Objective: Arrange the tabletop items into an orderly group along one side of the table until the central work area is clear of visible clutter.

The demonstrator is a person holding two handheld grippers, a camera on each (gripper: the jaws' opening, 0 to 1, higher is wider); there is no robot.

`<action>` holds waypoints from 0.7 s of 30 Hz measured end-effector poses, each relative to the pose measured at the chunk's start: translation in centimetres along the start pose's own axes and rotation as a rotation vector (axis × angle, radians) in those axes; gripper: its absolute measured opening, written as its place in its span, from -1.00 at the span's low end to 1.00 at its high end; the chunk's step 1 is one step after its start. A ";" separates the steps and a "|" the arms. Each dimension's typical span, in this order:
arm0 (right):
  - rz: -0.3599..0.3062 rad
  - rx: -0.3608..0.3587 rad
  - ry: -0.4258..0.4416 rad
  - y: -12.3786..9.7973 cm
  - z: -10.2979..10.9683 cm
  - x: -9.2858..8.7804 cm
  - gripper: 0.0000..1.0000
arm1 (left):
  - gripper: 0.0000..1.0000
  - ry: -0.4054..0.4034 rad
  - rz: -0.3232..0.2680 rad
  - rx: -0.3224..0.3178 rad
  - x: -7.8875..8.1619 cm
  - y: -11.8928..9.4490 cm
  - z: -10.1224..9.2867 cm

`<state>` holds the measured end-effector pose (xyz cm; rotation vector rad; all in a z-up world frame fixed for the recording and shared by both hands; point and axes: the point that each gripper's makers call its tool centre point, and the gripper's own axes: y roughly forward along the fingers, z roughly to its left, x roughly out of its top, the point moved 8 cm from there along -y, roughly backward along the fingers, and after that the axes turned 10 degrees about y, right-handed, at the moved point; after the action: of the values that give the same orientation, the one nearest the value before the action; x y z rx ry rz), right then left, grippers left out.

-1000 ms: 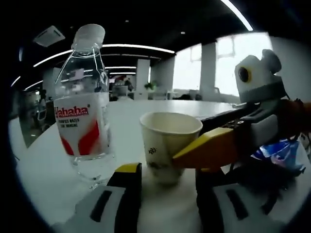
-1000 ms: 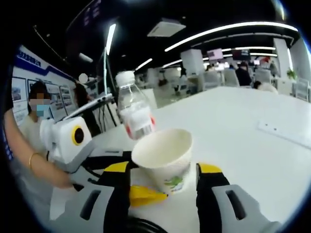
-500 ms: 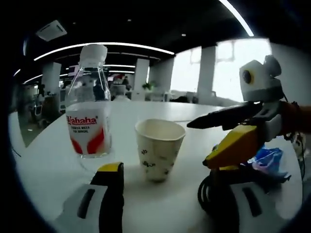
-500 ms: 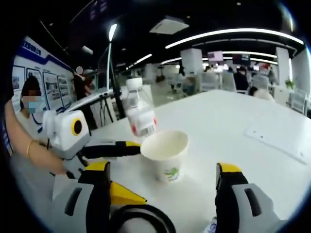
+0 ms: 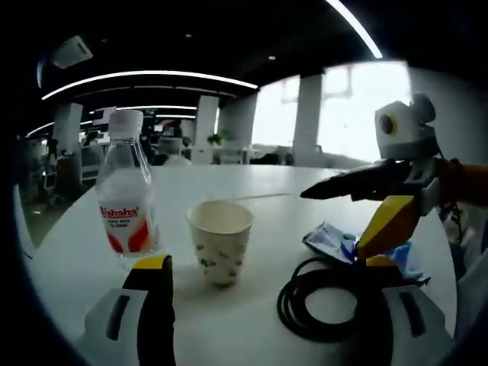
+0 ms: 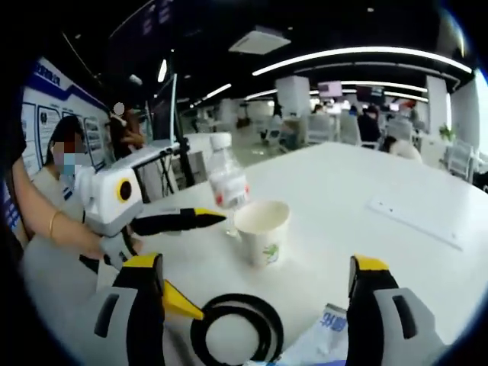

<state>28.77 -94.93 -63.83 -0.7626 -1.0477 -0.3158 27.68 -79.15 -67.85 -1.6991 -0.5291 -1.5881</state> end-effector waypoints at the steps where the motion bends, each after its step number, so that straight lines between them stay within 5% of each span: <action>1: -0.002 -0.005 0.000 -0.3 0.0 -0.1 1.00 | 1.00 0.005 0.002 -0.001 0.1 -0.2 -0.1; 21: -0.085 -0.101 0.051 -7.7 1.8 -1.9 0.86 | 1.00 0.055 -0.023 -0.088 3.1 -3.4 -2.0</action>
<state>22.22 -99.35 -61.80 -0.7982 -1.0239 -0.4617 24.30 -79.01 -64.11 -1.7139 -0.4589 -1.6913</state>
